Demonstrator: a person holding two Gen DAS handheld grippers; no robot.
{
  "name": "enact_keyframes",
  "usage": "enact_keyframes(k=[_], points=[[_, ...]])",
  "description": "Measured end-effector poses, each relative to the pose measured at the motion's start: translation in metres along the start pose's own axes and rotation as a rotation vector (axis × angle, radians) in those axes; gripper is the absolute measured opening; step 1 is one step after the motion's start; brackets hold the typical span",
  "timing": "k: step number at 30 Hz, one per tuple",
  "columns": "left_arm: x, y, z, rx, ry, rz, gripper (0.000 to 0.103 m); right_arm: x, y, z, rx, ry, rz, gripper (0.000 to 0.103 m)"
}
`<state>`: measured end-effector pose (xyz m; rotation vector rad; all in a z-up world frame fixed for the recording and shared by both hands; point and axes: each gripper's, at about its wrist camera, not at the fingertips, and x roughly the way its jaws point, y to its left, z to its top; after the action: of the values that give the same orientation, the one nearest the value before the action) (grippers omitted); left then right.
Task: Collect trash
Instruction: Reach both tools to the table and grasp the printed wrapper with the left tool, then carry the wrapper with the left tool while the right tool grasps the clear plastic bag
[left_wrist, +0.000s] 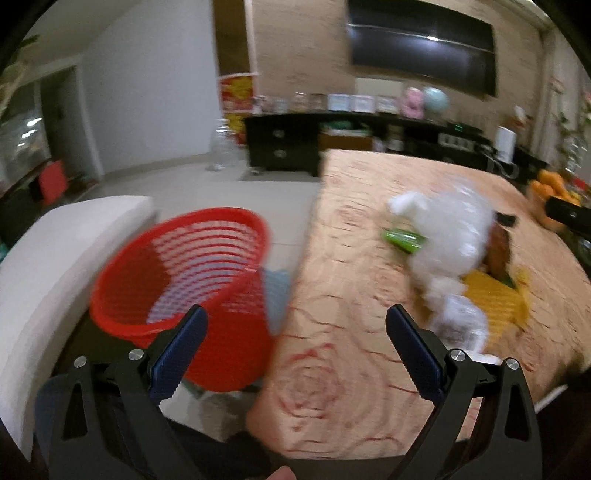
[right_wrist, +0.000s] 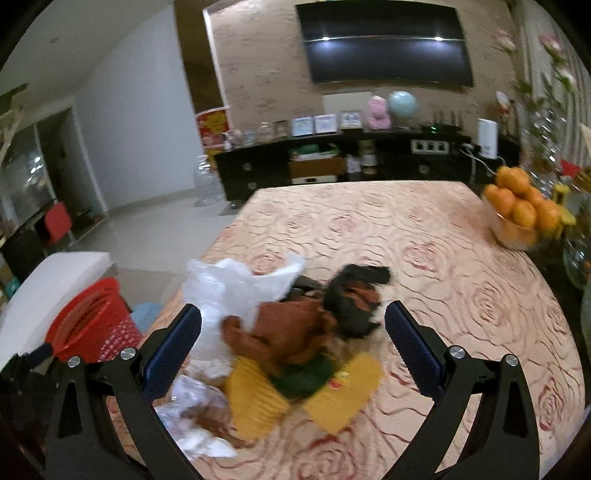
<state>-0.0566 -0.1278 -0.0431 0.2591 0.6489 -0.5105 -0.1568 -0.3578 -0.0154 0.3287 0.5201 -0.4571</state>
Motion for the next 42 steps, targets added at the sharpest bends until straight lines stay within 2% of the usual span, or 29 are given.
enact_keyframes(k=[7, 10, 14, 17, 20, 25, 27, 34, 42], points=[[0.003, -0.052, 0.009, 0.083, 0.004, -0.194, 0.093, 0.000, -0.024, -0.006, 0.050, 0.010, -0.036, 0.096], [0.011, -0.076, 0.007, 0.123, 0.041, -0.265, 0.093, 0.001, -0.028, -0.006, 0.062, 0.012, -0.034, 0.097], [0.039, -0.098, 0.003, 0.176, 0.114, -0.259, 0.093, 0.001, -0.029, -0.007, 0.069, 0.015, -0.031, 0.096], [0.053, -0.101, 0.001, 0.172, 0.148, -0.254, 0.092, 0.002, -0.031, -0.007, 0.078, 0.024, -0.031, 0.097], [0.062, -0.101, -0.003, 0.171, 0.175, -0.263, 0.079, 0.003, -0.034, -0.009, 0.086, 0.034, -0.034, 0.096], [0.073, -0.095, -0.007, 0.147, 0.215, -0.296, 0.042, 0.009, -0.037, -0.011, 0.100, 0.057, -0.036, 0.096], [0.076, -0.090, -0.007, 0.134, 0.225, -0.312, 0.031, 0.012, -0.037, -0.013, 0.105, 0.070, -0.035, 0.096], [0.072, -0.069, -0.001, 0.065, 0.182, -0.335, 0.028, 0.023, -0.038, -0.017, 0.114, 0.110, -0.036, 0.096], [0.048, -0.033, 0.017, 0.013, 0.056, -0.260, 0.028, 0.036, -0.040, -0.024, 0.143, 0.147, -0.031, 0.096]])
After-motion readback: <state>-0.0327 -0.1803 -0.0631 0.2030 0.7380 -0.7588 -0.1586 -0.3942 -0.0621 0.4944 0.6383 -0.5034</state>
